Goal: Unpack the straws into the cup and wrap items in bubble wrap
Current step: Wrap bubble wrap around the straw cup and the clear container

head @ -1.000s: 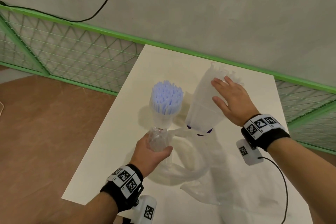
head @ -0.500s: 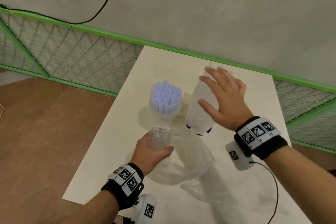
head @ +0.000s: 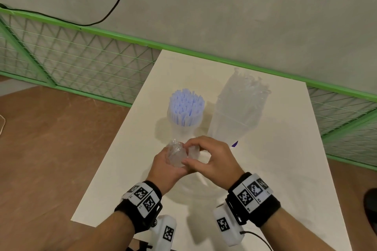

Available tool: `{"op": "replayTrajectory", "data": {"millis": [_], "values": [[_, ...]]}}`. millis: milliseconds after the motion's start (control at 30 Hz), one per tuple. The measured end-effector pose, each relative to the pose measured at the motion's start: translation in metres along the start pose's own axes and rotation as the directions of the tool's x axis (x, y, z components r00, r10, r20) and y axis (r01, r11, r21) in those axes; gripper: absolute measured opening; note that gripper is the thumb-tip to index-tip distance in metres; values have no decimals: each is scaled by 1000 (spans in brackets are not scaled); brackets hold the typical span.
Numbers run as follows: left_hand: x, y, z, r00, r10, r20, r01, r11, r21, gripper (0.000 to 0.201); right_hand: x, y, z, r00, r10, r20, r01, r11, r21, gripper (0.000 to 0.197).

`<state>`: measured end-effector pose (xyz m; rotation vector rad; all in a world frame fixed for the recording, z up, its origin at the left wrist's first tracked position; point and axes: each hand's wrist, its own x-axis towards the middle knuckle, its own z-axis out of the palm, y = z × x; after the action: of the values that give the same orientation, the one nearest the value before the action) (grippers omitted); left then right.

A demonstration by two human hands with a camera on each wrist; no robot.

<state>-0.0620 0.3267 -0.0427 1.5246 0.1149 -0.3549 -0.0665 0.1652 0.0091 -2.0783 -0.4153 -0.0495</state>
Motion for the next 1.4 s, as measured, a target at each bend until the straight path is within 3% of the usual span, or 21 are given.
{"op": "replayTrajectory", "data": {"millis": [200,367,500,567,733,933,1133,1400], "values": [[-3,2,0,1000,27,15,-27,999,27,56,-8,0,11,992,19,-123,-20,1000,-10,14],[-2,2,1,999,29,39,-30,999,12,63,-9,0,21,986,22,-168,-16,999,34,28],[-1,3,-2,998,28,56,-29,999,16,51,-10,1,25,976,-22,-219,20,1000,-12,18],[-1,1,-2,997,34,63,-35,999,15,54,-11,1,26,973,-14,-229,13,1000,-4,15],[-4,4,0,995,55,80,-58,998,36,54,-13,-3,30,974,44,-220,-36,999,36,18],[-7,10,-1,995,59,82,-69,990,126,53,-12,1,29,966,-7,-259,-1,1000,-29,21],[-8,9,-3,995,61,80,-76,975,211,32,-10,6,20,980,-63,-189,43,993,-108,35],[-7,11,-2,993,96,64,-109,962,252,15,-13,3,15,989,-100,-108,92,993,-74,27]]}}
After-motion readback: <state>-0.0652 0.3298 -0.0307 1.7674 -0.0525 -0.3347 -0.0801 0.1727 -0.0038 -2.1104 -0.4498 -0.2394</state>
